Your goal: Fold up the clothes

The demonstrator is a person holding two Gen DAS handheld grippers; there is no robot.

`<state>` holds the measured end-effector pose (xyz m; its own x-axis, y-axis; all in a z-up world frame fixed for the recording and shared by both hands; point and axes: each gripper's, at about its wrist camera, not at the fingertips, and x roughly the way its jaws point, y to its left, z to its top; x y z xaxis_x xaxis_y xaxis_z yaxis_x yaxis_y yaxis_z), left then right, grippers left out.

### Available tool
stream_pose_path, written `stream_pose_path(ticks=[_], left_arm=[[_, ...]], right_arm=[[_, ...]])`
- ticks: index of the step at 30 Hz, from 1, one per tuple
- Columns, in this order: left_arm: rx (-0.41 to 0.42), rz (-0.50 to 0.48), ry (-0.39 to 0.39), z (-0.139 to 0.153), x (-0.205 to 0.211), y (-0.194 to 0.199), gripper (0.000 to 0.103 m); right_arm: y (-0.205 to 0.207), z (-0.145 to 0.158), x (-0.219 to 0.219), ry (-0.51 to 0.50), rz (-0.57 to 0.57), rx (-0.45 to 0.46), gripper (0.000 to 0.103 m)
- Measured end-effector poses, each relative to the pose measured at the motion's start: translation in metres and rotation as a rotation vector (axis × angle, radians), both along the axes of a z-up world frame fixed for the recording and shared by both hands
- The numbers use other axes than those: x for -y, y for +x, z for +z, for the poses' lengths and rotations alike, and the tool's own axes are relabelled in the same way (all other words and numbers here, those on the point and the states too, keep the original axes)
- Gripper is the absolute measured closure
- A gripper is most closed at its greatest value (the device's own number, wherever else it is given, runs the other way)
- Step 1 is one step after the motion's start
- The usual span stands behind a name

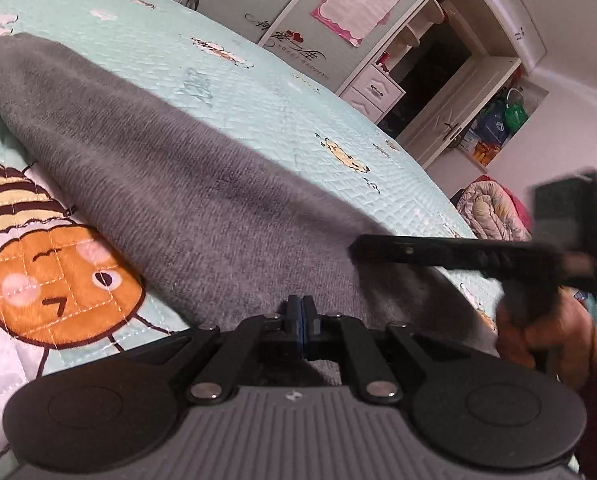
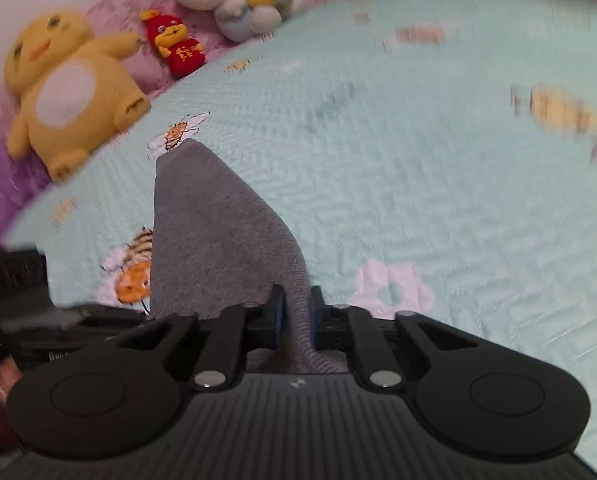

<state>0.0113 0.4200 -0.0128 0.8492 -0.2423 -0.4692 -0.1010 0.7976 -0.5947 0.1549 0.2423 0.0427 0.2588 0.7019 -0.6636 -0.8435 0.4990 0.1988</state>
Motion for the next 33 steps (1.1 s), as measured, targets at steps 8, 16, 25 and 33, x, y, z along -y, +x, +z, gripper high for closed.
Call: stream_pose_path(ticks=[8, 16, 25, 33], left_arm=[[-0.003, 0.011, -0.107, -0.008, -0.012, -0.001, 0.097], [0.005, 0.011, -0.110, -0.007, -0.011, -0.002, 0.097], [0.009, 0.008, -0.117, -0.008, -0.012, 0.000, 0.097], [0.012, 0.004, -0.116, -0.009, -0.014, 0.000, 0.097]], right_arm=[[-0.173, -0.021, -0.036, -0.226, 0.221, 0.750, 0.103], [-0.086, 0.000, 0.001, -0.076, -0.050, 0.408, 0.076], [0.073, -0.021, 0.040, 0.091, -0.038, -0.256, 0.055], [0.073, -0.027, 0.048, 0.112, 0.016, -0.320, 0.098]])
